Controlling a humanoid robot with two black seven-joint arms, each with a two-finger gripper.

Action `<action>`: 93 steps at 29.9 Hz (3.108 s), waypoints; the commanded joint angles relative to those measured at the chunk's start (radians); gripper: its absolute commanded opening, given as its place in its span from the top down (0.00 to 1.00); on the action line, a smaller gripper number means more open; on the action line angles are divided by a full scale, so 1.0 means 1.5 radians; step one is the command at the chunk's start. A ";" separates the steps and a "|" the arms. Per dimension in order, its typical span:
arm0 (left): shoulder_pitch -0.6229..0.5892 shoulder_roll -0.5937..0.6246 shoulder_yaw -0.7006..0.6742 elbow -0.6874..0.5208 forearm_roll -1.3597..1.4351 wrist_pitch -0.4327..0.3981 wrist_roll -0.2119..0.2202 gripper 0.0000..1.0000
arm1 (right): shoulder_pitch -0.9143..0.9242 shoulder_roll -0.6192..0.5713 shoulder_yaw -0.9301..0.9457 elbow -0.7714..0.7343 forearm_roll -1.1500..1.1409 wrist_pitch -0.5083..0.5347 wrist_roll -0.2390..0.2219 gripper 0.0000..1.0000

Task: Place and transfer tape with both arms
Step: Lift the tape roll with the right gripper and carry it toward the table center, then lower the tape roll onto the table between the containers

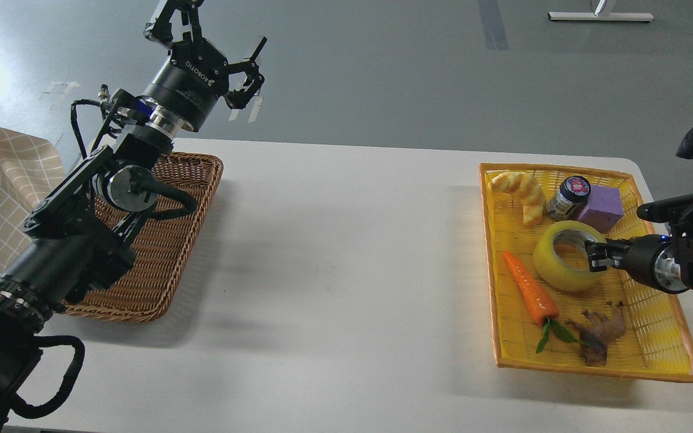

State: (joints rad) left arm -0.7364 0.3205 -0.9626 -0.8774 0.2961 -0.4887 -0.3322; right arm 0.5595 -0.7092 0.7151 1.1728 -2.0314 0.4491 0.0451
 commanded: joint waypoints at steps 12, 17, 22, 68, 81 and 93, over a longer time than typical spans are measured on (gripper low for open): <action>-0.005 -0.002 -0.003 0.001 -0.001 0.000 -0.001 0.02 | 0.004 -0.165 0.039 0.207 0.100 0.026 0.037 1.00; -0.007 -0.002 -0.004 0.001 -0.002 0.000 -0.001 0.02 | 0.038 -0.167 0.074 0.240 0.100 0.026 0.040 1.00; -0.006 -0.002 -0.003 0.000 -0.001 0.000 -0.001 0.02 | 0.103 -0.159 0.074 0.237 0.101 0.026 0.042 1.00; -0.017 0.000 -0.009 0.000 -0.003 0.000 -0.002 0.02 | 0.265 0.406 -0.182 -0.125 0.003 0.026 0.039 1.00; -0.017 -0.001 -0.010 -0.001 -0.003 0.000 -0.002 0.02 | 0.269 0.456 -0.220 -0.184 -0.027 0.026 0.039 1.00; -0.017 -0.001 -0.010 -0.003 -0.004 0.000 -0.002 0.02 | 0.291 0.473 -0.284 -0.236 -0.040 0.026 0.039 1.00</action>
State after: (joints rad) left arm -0.7623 0.3190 -0.9771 -0.8810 0.2910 -0.4887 -0.3359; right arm 0.9850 -0.0002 0.3211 0.8319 -2.0907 0.4887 0.1044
